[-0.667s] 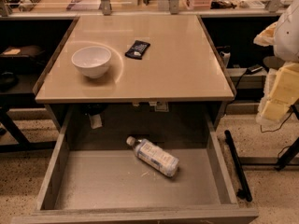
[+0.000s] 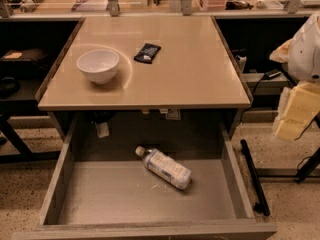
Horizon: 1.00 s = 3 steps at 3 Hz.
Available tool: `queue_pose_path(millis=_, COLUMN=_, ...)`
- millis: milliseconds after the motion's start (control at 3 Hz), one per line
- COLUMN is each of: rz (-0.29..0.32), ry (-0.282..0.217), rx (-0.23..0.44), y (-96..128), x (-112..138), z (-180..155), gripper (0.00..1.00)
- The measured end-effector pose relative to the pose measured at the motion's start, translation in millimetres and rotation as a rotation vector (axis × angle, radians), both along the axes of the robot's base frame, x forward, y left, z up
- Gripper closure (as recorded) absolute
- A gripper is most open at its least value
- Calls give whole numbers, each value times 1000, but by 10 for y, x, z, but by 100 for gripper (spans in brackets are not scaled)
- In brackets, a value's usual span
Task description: Pick blue plastic bottle from top drawer and place on counter
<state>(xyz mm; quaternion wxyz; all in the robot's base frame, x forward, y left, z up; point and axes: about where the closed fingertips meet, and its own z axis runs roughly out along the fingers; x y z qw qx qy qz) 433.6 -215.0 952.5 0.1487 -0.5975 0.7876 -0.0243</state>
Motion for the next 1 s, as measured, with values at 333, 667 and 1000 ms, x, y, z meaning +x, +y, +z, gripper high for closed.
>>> queue_pose_path(millis=333, rz=-16, ry=46, rx=10, y=31, x=-49, z=-394, gripper=0)
queue_pose_path(millis=667, rz=-17, ry=119, rx=22, y=78, x=-114, z=-1021, gripper=0)
queue_pose_path(millis=1000, rz=5, ry=175, rx=91, y=246, x=-167, z=-1797, gripper=0)
